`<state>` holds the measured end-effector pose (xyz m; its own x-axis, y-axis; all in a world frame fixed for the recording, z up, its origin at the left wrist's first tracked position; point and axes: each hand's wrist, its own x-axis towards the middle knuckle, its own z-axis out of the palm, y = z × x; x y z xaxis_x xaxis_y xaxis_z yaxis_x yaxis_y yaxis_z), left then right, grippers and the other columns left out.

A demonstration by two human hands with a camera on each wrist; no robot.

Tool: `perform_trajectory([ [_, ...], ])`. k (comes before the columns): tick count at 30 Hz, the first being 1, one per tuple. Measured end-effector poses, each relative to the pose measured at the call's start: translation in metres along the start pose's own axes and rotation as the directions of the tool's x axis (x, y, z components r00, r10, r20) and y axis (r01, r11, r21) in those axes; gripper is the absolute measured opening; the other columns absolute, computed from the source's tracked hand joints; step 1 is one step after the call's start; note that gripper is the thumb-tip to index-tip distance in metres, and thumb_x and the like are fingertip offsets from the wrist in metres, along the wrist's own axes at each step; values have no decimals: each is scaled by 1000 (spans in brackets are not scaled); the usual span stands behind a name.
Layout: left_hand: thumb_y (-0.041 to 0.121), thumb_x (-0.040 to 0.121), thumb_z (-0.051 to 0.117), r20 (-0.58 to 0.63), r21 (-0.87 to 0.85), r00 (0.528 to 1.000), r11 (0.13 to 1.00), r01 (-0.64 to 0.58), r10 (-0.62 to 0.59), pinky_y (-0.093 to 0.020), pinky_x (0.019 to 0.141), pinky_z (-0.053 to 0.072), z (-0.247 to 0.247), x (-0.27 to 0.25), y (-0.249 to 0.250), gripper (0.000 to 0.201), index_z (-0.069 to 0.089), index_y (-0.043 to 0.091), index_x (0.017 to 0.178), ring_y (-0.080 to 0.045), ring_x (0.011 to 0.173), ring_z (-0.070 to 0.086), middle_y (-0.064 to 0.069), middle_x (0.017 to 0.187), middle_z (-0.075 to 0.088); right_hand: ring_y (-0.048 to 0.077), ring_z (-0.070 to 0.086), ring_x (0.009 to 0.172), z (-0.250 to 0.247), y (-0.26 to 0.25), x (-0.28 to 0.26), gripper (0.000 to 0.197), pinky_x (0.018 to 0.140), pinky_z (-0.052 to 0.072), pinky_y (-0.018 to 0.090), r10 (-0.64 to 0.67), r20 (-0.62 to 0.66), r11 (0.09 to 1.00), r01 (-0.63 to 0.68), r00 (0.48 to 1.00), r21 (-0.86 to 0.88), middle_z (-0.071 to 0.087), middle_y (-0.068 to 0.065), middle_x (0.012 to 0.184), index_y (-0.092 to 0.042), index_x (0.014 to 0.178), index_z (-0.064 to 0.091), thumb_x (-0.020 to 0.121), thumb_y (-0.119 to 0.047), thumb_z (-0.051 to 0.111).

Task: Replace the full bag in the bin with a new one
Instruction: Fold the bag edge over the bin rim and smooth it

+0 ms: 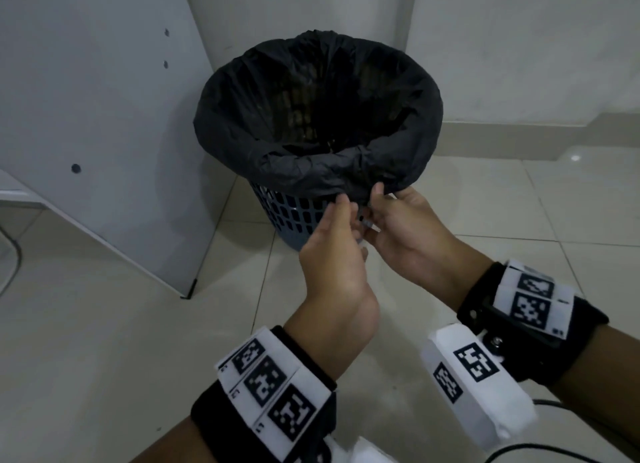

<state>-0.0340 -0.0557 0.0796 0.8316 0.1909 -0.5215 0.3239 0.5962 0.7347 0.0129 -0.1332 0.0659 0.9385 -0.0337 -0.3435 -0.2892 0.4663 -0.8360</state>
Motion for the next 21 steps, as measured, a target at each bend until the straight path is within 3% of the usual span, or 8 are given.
perform_trajectory([
  [2, 36, 92, 70, 1, -31, 999, 999, 35, -35, -20, 77, 49, 6, -3, 1, 17, 74, 20, 96, 1, 74, 64, 17, 73, 74, 11, 69, 68, 0, 0, 1, 19, 67, 56, 29, -19, -16, 1000, 20, 1000, 14, 71, 0, 78, -6, 118, 59, 104, -14, 49],
  [5, 35, 91, 70, -13, -55, 1000, 998, 19, -20, -16, 70, 53, 15, -6, 3, 33, 70, 18, 120, -1, 81, 69, 13, 85, 75, 8, 69, 60, 0, -1, 0, 16, 58, 56, 26, -32, -13, 999, 32, 999, 0, 71, -2, 72, -8, 114, 60, 104, -14, 49],
  [8, 40, 92, 68, -33, -79, 999, 997, -18, 15, -18, 72, 53, 21, 0, 8, 39, 65, 21, 126, -4, 89, 70, 10, 101, 73, 10, 73, 76, -1, 0, -3, 21, 72, 58, 31, -37, 2, 998, 37, 999, -42, 76, 3, 95, -8, 119, 62, 104, -15, 49],
  [10, 42, 92, 67, -29, -85, 999, 996, -41, 39, -21, 81, 55, 23, 5, 9, 42, 63, 22, 129, -8, 100, 69, 5, 116, 71, 14, 71, 87, -1, 0, -4, 23, 84, 57, 36, -35, -1, 998, 35, 999, -53, 75, 6, 109, -9, 121, 63, 104, -14, 49],
  [13, 41, 94, 64, -20, -74, 997, 995, -70, 69, -35, 102, 52, 25, 8, 5, 43, 57, 24, 134, -14, 112, 67, 2, 120, 70, 24, 70, 99, -1, 1, -4, 24, 95, 53, 44, -30, -16, 998, 28, 999, -61, 73, 12, 114, -7, 122, 64, 103, -14, 50],
  [15, 41, 96, 61, -8, -60, 997, 995, -79, 79, -42, 107, 48, 24, 10, 1, 37, 56, 28, 131, -17, 116, 65, 0, 122, 70, 30, 69, 100, -2, 2, -3, 24, 90, 55, 43, -19, -25, 998, 17, 1000, -63, 72, 15, 115, -6, 121, 64, 103, -15, 51],
  [18, 40, 99, 57, 19, -50, 997, 996, -78, 79, -44, 108, 47, 25, 14, 2, 22, 60, 32, 120, -19, 119, 64, -1, 125, 68, 25, 67, 95, -3, 0, -2, 24, 78, 54, 35, -11, -19, 999, 10, 1000, -54, 72, 16, 116, -6, 122, 63, 102, -14, 53],
  [21, 37, 103, 51, 29, -41, 997, 997, -72, 73, -40, 109, 47, 25, 15, 3, 16, 60, 34, 115, -16, 118, 63, 2, 126, 67, 21, 71, 99, -6, -2, -2, 25, 83, 57, 33, -44, -22, 999, 44, 999, -2, 72, 12, 116, -10, 125, 59, 101, -9, 54],
])
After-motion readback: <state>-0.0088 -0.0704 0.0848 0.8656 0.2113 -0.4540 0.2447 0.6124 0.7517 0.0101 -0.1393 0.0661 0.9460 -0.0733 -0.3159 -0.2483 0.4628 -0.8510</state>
